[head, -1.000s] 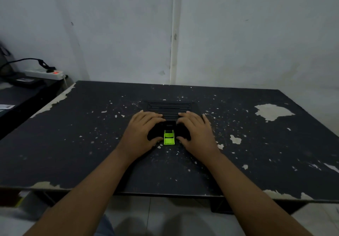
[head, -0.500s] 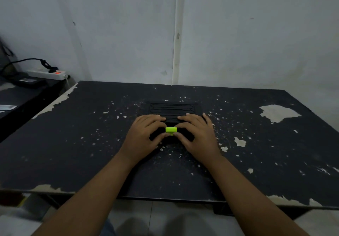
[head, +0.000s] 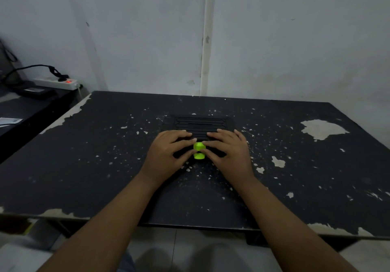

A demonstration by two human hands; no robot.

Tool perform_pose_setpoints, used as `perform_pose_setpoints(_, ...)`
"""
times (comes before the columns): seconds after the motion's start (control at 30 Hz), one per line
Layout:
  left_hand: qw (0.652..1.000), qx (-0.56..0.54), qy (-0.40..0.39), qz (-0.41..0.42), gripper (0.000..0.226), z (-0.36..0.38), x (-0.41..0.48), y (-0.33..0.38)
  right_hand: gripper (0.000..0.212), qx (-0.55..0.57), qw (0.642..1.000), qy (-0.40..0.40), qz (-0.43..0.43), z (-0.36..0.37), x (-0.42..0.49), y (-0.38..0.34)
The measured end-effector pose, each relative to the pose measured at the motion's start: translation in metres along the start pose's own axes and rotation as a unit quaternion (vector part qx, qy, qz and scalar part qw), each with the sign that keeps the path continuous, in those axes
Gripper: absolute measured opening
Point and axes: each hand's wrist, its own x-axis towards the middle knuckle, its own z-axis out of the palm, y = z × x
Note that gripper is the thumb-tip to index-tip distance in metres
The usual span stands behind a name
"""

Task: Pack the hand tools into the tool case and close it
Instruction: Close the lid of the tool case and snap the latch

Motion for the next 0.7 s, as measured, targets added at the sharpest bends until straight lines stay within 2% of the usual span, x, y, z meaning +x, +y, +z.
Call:
perform_pose_setpoints(0.1,1.000,0.016,-0.006,0.024,0.022,0.000,-0.001,-0.002,0.021,-0.010,1.000,-0.003,-0.003,-0.001,-0.001,-0.002)
perform_pose_setpoints(0.17,0.999,0.025,-0.010,0.021,0.031,-0.003,0.000,-0.001,0.031,-0.025,1.000,-0.007,0.000,-0.003,-0.003,-0.004)
perform_pose_setpoints(0.27,0.995,0.067,-0.026,-0.075,0.069,-0.008,0.000,0.007,0.074,-0.061,0.996,-0.039,0.056,-0.010,-0.003,-0.011)
perform_pose_setpoints(0.33,0.981,0.094,-0.040,-0.162,0.083,-0.010,-0.001,0.011,0.090,-0.058,0.991,-0.061,0.108,-0.012,-0.003,-0.014)
perform_pose_setpoints(0.5,0.961,0.061,-0.069,-0.260,0.098,-0.002,-0.008,0.021,0.094,0.015,0.976,-0.078,0.201,-0.012,-0.006,-0.022)
perform_pose_setpoints(0.7,0.951,-0.002,-0.066,-0.303,0.101,0.000,-0.009,0.027,0.095,0.061,0.962,-0.085,0.254,-0.013,-0.009,-0.028)
